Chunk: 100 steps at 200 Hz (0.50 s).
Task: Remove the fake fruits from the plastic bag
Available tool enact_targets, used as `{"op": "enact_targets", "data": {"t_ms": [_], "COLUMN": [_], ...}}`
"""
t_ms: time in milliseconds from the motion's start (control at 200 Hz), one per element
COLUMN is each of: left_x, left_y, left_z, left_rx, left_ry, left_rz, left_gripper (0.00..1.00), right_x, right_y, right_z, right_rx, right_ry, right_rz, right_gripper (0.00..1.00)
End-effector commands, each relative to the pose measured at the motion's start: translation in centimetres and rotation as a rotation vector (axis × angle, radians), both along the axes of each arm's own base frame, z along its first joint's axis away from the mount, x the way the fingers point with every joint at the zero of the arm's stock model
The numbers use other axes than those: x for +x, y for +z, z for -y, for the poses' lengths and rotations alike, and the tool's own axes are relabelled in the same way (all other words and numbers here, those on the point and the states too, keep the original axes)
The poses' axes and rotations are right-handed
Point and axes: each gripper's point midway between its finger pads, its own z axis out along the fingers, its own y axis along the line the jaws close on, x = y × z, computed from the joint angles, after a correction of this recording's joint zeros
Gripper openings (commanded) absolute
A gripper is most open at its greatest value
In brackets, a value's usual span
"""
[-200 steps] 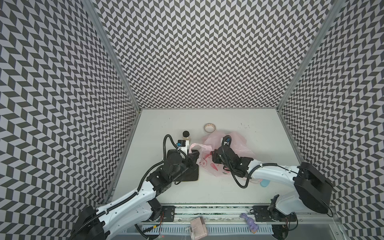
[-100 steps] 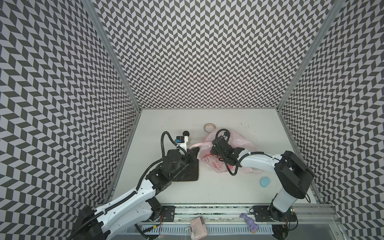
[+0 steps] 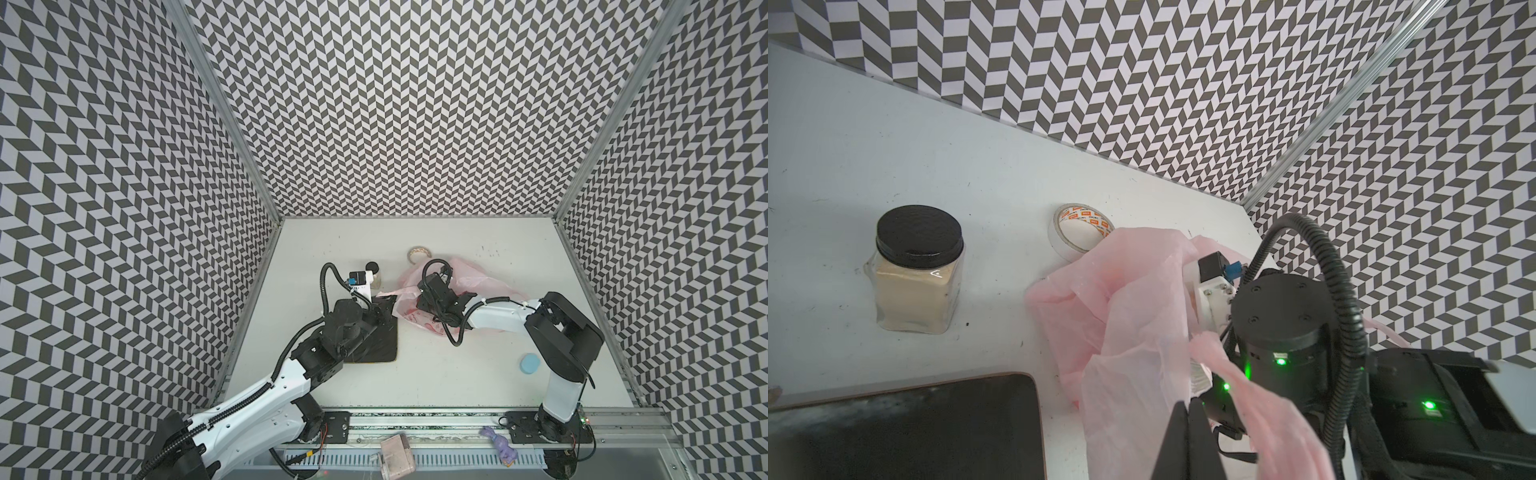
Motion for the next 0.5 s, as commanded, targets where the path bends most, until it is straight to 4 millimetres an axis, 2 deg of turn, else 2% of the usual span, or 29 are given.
{"op": "enact_targets", "data": {"t_ms": [0,160,205,250,341,496], "left_x": [-0.2,-0.3,-0.3,-0.3,-0.2,-0.1], "left_y": [0.7,0.5,0.3,0.4,0.3,0.2], "left_z": [-0.3,-0.6,-0.6,-0.7,-0.8,-0.8], "left_rx": [-0.028,-0.028,-0.026,-0.026,-0.024,-0.025], "left_ry": [0.009,0.015,0.017,0.020,0.027,0.034], "left_rz": [0.006,0.004,0.002,0.003,0.003,0.002], "left_gripper": [0.00,0.00,0.00,0.00,0.00,0.00], "right_x": [1.0,1.7,1.8,2.0,2.1,1.4], "right_y": [-0.5,-1.3,-1.3,-1.1,0.0,2.2], "right_z": [0.1,0.5,0.6,0.7,0.8,0.8], "right_rx": [-0.005,-0.039,-0.046,-0.050,-0.043,-0.009], "right_ry": [-0.014,-0.015,-0.014,-0.012,-0.004,0.034], "right_rz": [-0.003,-0.005,-0.001,0.005,0.027,0.061], "right_gripper": [0.58,0.58,0.54,0.45,0.33,0.27]}}
